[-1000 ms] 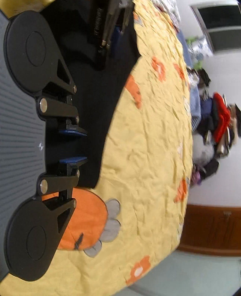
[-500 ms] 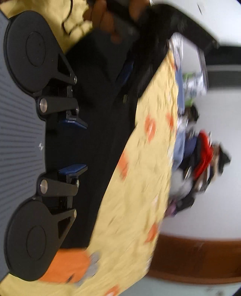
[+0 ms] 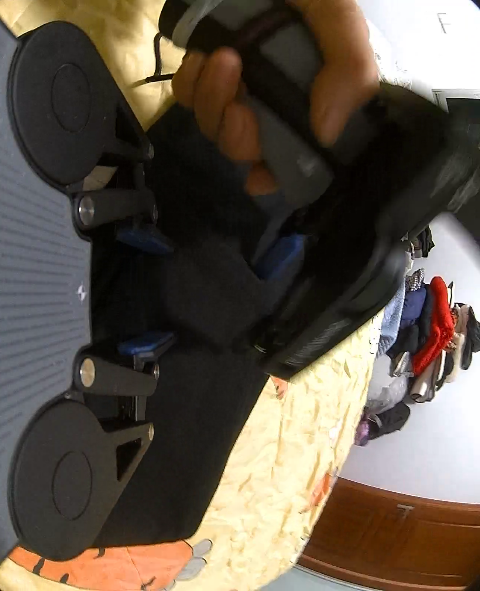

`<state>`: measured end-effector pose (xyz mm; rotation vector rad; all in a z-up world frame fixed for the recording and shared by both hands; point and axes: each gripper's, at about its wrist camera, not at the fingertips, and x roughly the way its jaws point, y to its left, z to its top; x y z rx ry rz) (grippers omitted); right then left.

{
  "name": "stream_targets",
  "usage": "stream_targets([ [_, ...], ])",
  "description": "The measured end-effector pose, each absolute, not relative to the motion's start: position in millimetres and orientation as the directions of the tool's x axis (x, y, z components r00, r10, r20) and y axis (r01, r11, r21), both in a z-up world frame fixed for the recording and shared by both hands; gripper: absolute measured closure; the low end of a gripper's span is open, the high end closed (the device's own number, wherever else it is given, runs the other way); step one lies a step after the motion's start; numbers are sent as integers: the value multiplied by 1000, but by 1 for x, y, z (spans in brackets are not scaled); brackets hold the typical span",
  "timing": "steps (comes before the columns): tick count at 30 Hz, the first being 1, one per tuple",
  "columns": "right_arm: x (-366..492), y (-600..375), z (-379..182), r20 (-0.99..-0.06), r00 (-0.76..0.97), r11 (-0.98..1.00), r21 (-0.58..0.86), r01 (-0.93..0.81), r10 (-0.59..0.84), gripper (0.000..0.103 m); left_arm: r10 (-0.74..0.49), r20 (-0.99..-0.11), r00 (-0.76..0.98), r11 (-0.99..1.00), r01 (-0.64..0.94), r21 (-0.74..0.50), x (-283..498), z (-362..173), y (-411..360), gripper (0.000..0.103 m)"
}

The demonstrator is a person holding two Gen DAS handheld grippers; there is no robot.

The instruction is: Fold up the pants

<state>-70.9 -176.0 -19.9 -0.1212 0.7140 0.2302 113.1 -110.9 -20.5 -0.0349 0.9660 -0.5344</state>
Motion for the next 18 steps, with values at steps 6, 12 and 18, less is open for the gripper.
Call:
stream_targets([
  [6,-79,-158,4,-604,788,960,-137,-246,116,49,-360,-697,620,931,289,-224,96,11,-43,21],
  [12,-66,-112,7,-582,784,923,-139,-359,218,40,-181,-719,671,982,156,-102,91,12,52,11],
  [18,-44,-92,2,-617,754,938,-73,-340,225,40,-37,-769,638,999,37,-17,99,2,139,13],
])
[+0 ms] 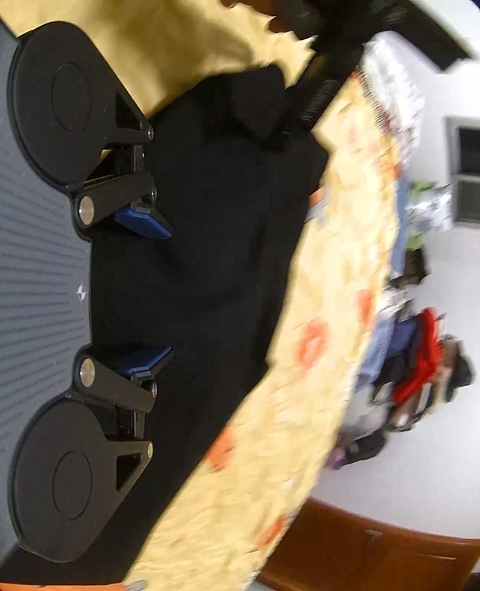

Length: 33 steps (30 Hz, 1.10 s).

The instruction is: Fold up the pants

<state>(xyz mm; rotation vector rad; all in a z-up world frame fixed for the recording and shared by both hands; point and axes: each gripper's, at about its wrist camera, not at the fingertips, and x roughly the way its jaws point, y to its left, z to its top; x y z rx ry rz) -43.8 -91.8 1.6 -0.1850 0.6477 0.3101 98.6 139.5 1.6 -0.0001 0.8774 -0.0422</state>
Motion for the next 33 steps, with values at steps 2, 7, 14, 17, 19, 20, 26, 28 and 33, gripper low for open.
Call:
stream_targets([
  [2,-48,-79,16,-575,768,915,-81,-396,281,36,-15,-760,650,998,-35,-50,94,5,173,13],
  [7,-46,-13,21,-519,795,832,-252,-494,315,17,-131,-761,635,949,-143,-282,89,10,231,13],
  [14,-57,82,-3,-516,792,632,-504,-588,326,19,-259,-772,581,917,-104,-386,82,2,242,13],
  [17,-61,105,-20,-504,823,532,-636,-559,262,29,-339,-761,553,876,-109,-469,80,-7,249,13],
  [19,-62,112,-30,-507,832,489,-681,-546,223,34,-374,-755,538,854,-117,-507,81,-11,252,13],
  [20,-63,113,-33,-494,843,480,-699,-530,210,34,-388,-754,531,846,-120,-520,81,-14,253,13],
  [26,-53,125,-42,-438,881,413,-780,-471,177,47,-478,-725,496,784,-131,-607,88,-25,249,12],
  [28,-47,132,-46,-450,871,394,-778,-490,194,68,-523,-698,490,739,-148,-658,92,-30,250,12],
  [33,-34,133,-42,-490,833,449,-702,-553,259,81,-589,-636,498,642,-190,-743,102,-40,258,4],
])
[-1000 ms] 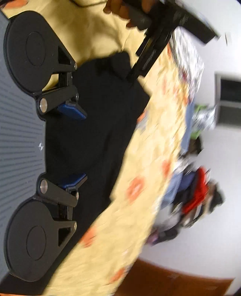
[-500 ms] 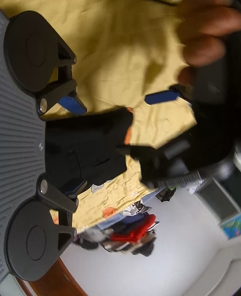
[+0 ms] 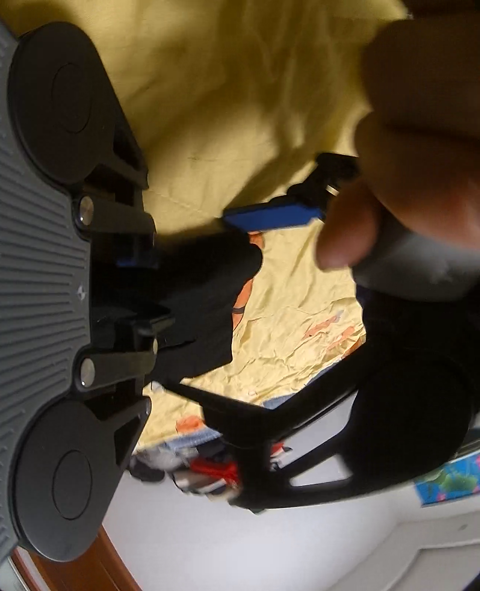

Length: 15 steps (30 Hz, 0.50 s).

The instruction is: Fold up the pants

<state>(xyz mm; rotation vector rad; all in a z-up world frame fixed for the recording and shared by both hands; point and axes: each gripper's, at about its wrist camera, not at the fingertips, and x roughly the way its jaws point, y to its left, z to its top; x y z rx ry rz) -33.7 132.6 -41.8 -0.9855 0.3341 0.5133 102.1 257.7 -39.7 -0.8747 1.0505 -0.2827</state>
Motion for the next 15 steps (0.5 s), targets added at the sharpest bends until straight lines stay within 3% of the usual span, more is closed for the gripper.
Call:
stream_targets([
  [5,2,88,7,-550,736,709,-328,-625,394,84,-659,-572,489,544,-215,-811,121,-48,259,4],
  [8,18,64,24,-535,723,768,-196,-609,436,84,-697,-533,479,494,-217,-842,134,-53,251,4],
  [15,10,50,24,-578,650,760,-78,-645,493,84,-685,-533,497,513,-192,-837,161,-55,237,12],
])
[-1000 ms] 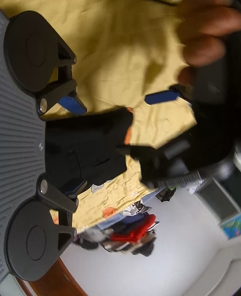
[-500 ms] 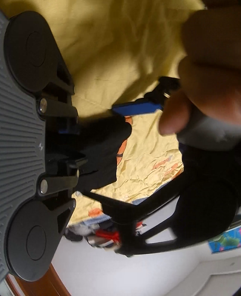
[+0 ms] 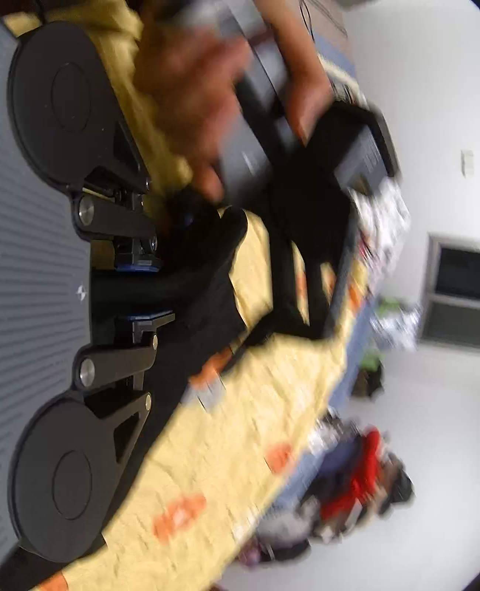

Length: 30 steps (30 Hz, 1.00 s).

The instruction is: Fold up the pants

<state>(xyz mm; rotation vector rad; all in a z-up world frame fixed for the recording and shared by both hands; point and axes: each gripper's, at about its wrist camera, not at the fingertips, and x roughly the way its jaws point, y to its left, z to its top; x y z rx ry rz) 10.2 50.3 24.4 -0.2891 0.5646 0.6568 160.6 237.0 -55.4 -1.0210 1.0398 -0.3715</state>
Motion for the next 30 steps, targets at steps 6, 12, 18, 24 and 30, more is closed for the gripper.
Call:
stream_targets([
  [6,9,-1,50,-472,510,662,242,-709,719,84,-651,-573,498,598,-128,-791,164,-47,231,19],
  [12,53,6,20,-627,638,849,73,-523,447,83,-532,-672,516,748,-85,-658,158,-39,221,66],
  [18,52,25,5,-629,656,861,44,-507,418,83,-465,-692,552,810,-51,-584,149,-30,215,80],
  [24,43,12,13,-601,703,881,4,-473,380,83,-360,-690,628,889,8,-457,130,-9,193,80],
  [30,36,-44,12,-593,720,927,144,-345,360,83,-308,-668,677,917,25,-397,117,5,177,80],
])
